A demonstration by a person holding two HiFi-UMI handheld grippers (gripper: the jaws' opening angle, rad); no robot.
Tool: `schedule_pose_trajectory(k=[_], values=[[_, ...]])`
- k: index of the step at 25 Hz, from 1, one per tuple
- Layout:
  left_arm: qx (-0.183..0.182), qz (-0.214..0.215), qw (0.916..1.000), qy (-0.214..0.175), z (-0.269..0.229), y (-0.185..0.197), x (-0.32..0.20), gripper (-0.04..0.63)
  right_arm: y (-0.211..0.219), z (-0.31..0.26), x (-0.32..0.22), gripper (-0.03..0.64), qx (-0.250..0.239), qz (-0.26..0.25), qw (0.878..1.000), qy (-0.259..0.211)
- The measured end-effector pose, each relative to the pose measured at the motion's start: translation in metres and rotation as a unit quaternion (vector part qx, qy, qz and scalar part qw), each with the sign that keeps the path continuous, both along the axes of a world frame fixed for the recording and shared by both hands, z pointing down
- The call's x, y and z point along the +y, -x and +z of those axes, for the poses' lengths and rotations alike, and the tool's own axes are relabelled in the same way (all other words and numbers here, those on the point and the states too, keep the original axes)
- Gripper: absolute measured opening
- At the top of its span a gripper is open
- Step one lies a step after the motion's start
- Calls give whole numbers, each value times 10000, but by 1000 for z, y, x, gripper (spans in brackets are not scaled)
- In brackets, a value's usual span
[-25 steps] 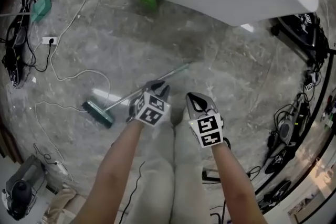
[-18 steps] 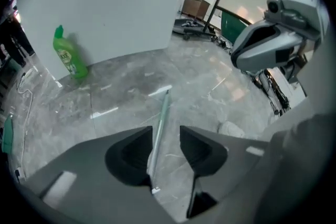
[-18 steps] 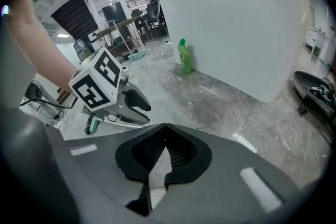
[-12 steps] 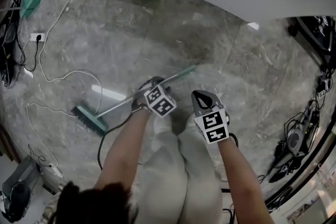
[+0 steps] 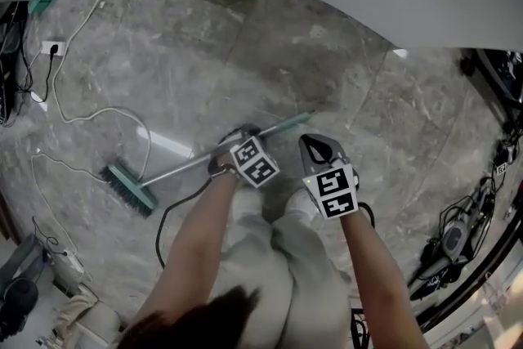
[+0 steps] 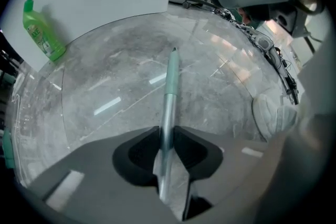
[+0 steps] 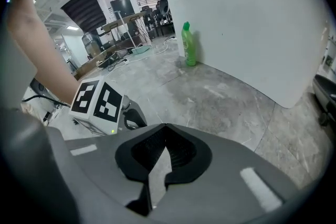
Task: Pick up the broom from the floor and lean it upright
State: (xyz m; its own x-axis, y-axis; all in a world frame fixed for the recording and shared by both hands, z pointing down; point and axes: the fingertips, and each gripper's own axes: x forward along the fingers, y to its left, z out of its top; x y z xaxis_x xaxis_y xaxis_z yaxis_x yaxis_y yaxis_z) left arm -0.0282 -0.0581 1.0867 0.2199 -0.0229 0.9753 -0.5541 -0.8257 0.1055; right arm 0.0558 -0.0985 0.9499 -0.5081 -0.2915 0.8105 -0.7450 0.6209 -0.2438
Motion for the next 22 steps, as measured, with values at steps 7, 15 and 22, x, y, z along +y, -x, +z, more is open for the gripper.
schedule_pose_trajectory(k=[7, 15, 22], values=[[-128, 345, 9986, -390, -5, 1, -6, 77, -4, -5, -3, 2, 26, -75, 9999, -61], [216, 122, 9949, -982, -67, -8, -43, 75, -4, -48, 0, 2, 21, -61, 9999, -137], [633, -113, 9879, -1415, -148, -12, -80, 75, 6, -117, -14, 2, -11, -89, 9989, -450]])
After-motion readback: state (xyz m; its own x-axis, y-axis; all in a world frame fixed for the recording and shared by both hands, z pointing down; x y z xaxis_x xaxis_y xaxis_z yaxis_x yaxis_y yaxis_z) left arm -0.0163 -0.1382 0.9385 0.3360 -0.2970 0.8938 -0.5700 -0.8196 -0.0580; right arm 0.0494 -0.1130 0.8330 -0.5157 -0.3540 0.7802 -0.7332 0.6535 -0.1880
